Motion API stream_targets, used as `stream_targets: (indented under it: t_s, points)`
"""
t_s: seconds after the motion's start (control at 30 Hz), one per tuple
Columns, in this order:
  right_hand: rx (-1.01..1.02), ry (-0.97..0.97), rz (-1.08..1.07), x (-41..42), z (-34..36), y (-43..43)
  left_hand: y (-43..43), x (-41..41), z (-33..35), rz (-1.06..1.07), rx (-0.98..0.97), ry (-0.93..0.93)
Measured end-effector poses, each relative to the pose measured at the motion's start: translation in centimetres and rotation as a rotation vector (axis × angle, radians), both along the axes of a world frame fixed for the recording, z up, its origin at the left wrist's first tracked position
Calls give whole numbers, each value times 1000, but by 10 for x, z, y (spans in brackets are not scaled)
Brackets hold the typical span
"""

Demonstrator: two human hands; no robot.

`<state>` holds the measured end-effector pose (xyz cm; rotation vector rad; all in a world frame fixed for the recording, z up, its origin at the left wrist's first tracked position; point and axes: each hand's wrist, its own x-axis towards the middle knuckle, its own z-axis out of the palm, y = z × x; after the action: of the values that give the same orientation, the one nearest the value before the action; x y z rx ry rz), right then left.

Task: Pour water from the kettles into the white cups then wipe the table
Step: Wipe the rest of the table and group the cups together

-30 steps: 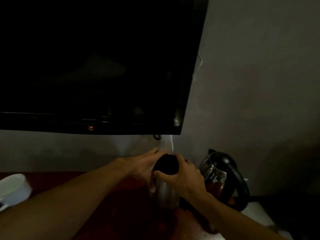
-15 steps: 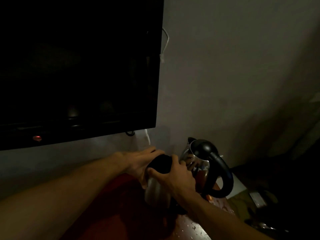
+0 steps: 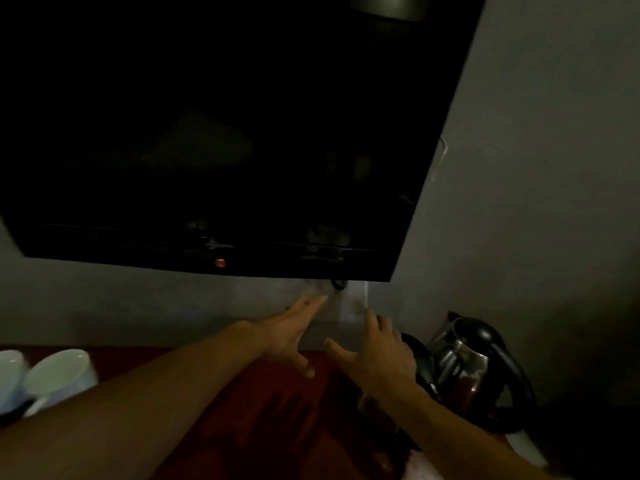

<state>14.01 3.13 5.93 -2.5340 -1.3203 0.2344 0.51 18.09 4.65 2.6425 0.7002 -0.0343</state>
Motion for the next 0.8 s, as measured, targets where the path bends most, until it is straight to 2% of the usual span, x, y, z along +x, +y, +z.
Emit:
stream_targets:
  t_s: [0.13, 0.43, 0.6, 0.8]
  points:
    - [63, 3, 144, -78, 2, 18, -1, -84, 26, 123, 46, -53]
    - [35, 32, 415, -214, 1, 56, 9, -276, 22, 441, 73, 93]
    - [-15, 83, 504, -257, -11, 89, 19, -340, 10, 615, 79, 156]
    - [-71, 114, 553, -294, -36, 117, 33, -380, -28, 744, 80, 181]
